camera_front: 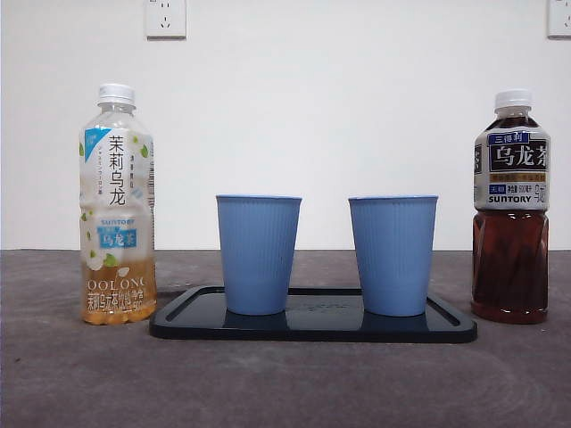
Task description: Pour the drink into the cup
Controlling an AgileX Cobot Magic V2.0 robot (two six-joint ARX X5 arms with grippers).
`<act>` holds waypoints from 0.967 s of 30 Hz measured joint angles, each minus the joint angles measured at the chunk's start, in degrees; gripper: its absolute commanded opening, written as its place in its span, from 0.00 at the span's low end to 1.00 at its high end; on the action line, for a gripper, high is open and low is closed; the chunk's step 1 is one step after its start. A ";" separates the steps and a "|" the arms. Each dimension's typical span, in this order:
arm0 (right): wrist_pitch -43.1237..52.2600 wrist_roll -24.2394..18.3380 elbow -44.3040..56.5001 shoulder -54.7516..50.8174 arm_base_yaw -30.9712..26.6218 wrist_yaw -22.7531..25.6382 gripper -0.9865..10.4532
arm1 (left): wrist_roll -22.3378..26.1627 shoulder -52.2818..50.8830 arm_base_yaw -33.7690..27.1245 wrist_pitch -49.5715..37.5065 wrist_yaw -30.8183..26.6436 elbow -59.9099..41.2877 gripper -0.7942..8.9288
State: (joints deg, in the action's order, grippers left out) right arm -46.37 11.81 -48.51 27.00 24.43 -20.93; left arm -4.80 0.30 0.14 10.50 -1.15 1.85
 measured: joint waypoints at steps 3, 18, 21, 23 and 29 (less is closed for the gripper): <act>0.15 0.00 0.00 0.00 0.00 0.00 0.10 | 0.00 0.00 -0.02 0.00 0.00 0.00 0.11; 32.30 -9.92 44.09 -26.53 -28.22 16.24 0.10 | 0.00 0.00 -0.02 0.00 0.00 0.00 0.11; 33.46 -10.12 46.31 -26.75 -28.20 16.55 0.10 | 0.00 0.00 -0.02 0.00 0.00 0.00 0.11; 35.26 -10.32 46.91 -26.67 -28.20 16.68 0.10 | 0.02 0.00 -0.02 0.00 0.00 0.00 0.11; 36.26 -11.96 47.28 -26.73 -27.47 16.68 0.10 | 0.02 0.00 -0.02 0.00 0.00 0.00 0.11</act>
State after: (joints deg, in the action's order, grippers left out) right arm -10.11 -0.14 -1.23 0.27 -3.05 -4.25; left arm -4.78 0.30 0.12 10.50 -1.15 1.85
